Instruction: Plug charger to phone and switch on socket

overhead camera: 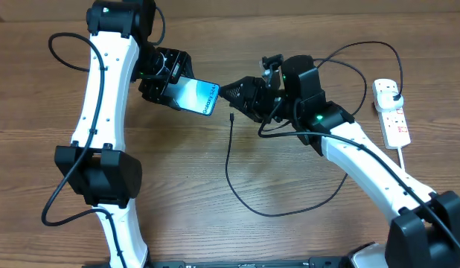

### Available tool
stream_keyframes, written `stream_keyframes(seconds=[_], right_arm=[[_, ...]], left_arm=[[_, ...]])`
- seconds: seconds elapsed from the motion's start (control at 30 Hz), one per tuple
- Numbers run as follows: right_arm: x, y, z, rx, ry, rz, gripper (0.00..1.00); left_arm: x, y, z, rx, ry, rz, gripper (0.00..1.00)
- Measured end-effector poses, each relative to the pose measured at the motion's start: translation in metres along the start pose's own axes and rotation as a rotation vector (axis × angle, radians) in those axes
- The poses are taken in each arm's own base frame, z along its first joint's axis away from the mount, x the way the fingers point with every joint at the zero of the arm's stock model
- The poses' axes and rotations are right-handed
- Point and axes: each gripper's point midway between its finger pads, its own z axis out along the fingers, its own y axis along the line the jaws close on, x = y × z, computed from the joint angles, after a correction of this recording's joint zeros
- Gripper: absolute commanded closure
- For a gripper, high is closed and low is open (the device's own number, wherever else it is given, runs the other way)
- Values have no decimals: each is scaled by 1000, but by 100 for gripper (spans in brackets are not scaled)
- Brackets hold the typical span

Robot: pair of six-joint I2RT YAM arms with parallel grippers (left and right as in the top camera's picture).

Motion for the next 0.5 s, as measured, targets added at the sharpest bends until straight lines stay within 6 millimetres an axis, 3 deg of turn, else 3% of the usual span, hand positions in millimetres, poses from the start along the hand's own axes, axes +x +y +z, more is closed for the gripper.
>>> stream_keyframes(seconds=[0.13, 0.37, 0.5], right_arm=[[2, -5, 9, 5, 13, 14, 50], [11, 8, 18, -26, 18, -12, 50], [12, 9, 21, -17, 0, 1, 59]], left_arm=[[6, -1, 2, -3, 9, 4, 46], [13, -2, 4, -4, 27, 14, 47], [24, -3, 6, -2, 58, 27, 47]])
